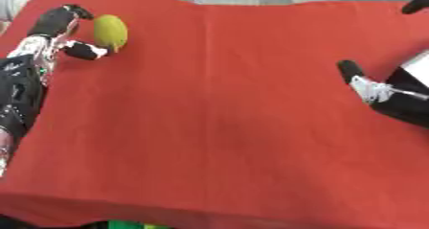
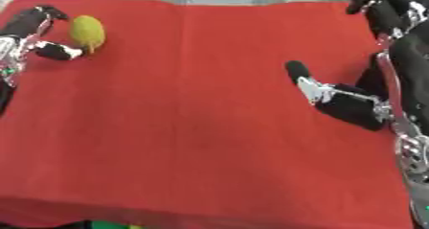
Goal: Pick up the objects with one hand, pass them to the other hand, and then place them into the box on the other side of the table.
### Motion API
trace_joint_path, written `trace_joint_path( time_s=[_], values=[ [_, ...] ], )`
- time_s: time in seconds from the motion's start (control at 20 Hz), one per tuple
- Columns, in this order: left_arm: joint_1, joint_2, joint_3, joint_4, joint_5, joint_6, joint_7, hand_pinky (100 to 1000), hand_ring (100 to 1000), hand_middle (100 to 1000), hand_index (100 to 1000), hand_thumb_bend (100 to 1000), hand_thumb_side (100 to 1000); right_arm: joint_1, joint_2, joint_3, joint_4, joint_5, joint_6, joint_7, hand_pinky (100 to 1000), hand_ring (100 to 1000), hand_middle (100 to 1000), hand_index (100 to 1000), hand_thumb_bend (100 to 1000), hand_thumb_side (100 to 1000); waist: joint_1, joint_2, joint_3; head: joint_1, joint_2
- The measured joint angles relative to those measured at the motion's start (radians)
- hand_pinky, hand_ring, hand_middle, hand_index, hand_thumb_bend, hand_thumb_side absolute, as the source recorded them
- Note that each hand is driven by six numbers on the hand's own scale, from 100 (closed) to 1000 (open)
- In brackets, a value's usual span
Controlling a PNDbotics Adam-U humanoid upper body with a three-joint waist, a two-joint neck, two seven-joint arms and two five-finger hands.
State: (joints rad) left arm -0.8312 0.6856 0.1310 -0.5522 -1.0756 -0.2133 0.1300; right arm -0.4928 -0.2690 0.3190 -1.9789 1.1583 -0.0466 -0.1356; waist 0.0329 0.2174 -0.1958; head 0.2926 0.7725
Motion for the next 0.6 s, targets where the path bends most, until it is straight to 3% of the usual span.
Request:
trace_joint_path(
  time_s=[0.15,0.2,0.3,0.35,0.6],
  values=[
    [-0.005,-0.007,0.000,0.000,0.032,-0.011,-0.018,736,650,651,722,402,262,0.000,0.002,0.003,0.000,-0.008,0.004,-0.007,700,753,568,857,450,548,0.002,0.006,-0.010,0.005,0.000],
    [-0.005,-0.009,-0.001,0.000,0.039,-0.014,-0.024,703,568,551,635,298,100,0.000,0.002,0.003,0.000,-0.011,0.006,-0.008,701,753,569,856,444,552,0.002,0.006,-0.013,0.005,0.000],
    [-0.005,-0.015,-0.002,-0.004,0.049,-0.015,-0.029,672,496,461,535,135,100,0.001,0.002,0.003,0.000,-0.016,0.009,-0.009,701,753,569,854,433,563,0.000,0.005,-0.014,0.004,0.000],
    [-0.005,-0.019,-0.003,-0.009,0.057,-0.015,-0.029,670,491,452,525,100,100,0.001,0.002,0.003,0.000,-0.018,0.010,-0.008,701,753,569,854,432,565,-0.002,0.005,-0.014,0.003,0.000],
    [0.004,-0.030,-0.016,-0.064,0.155,-0.056,-0.052,672,485,435,502,100,127,0.006,0.001,0.004,0.000,-0.027,0.012,-0.005,703,752,570,853,410,579,-0.001,-0.013,0.006,-0.024,0.000]
  ],
)
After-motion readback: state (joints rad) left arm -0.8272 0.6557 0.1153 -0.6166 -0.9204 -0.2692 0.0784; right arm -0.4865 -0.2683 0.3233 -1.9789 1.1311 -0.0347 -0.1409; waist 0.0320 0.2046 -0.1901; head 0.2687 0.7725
